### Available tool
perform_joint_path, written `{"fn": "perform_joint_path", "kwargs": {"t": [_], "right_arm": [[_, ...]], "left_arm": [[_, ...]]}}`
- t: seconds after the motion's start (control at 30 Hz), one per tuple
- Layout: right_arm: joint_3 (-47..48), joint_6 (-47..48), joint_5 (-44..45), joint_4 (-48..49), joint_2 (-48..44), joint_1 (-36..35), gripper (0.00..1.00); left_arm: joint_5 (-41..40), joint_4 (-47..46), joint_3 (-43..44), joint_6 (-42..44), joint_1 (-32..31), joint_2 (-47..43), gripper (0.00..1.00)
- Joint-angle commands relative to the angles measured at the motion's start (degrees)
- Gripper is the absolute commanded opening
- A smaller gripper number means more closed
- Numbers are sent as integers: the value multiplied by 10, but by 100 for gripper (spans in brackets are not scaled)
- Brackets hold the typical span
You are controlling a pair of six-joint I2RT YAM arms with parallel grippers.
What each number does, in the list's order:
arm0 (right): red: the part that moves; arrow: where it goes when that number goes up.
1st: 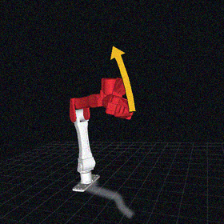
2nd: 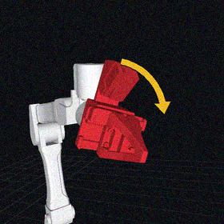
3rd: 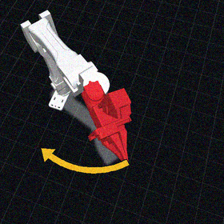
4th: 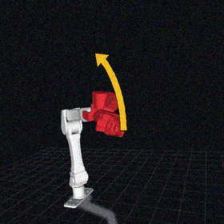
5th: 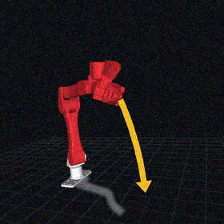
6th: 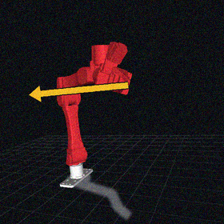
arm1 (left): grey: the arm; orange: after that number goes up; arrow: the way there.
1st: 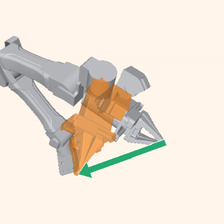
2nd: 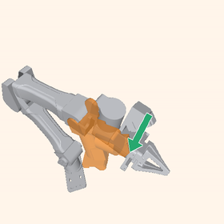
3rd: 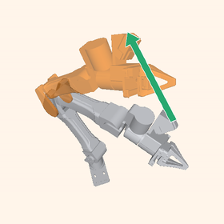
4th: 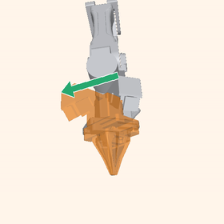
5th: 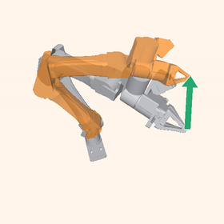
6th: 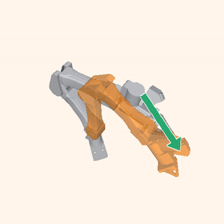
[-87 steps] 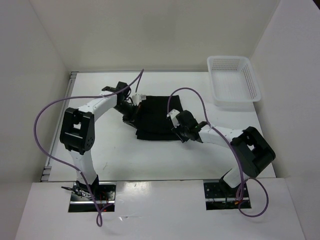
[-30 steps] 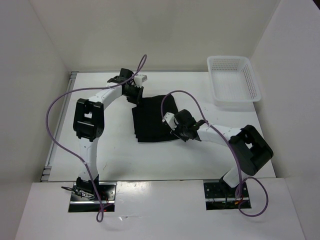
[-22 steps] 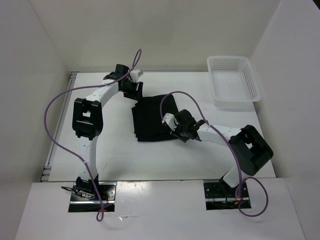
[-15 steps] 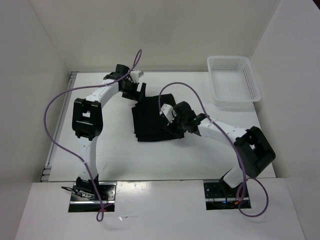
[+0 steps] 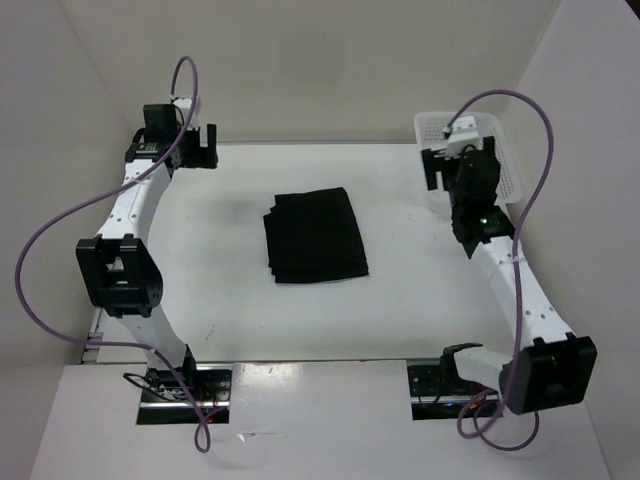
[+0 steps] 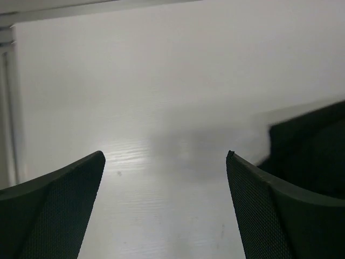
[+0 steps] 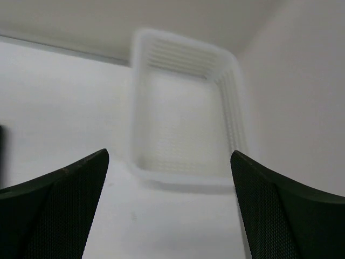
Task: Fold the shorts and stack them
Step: Fold the shorts
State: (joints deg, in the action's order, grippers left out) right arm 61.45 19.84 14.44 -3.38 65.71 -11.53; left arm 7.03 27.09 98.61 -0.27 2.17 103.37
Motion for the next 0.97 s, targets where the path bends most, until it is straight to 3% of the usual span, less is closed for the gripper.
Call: {"fn": "perform_joint_path", "kwargs": {"t": [0.0, 0.07, 0.27, 0.57, 0.93], "right_arm": [[-11, -51, 62, 39, 21, 105, 98], [-16, -65, 62, 47, -3, 154, 98], [-82, -47, 23, 29, -89, 160, 98], [-135, -42, 1, -17, -160, 165, 99], [-146, -30, -15, -23, -166, 165, 99]], "left_arm": [[-140, -40, -55, 3, -9, -26, 100], [-172, -46, -80, 3, -9, -39, 100], [-201, -52, -113, 3, -9, -60, 100], [-150, -52, -119, 3, -9, -70, 100], [-118, -57, -146, 3, -9, -94, 100]]}}
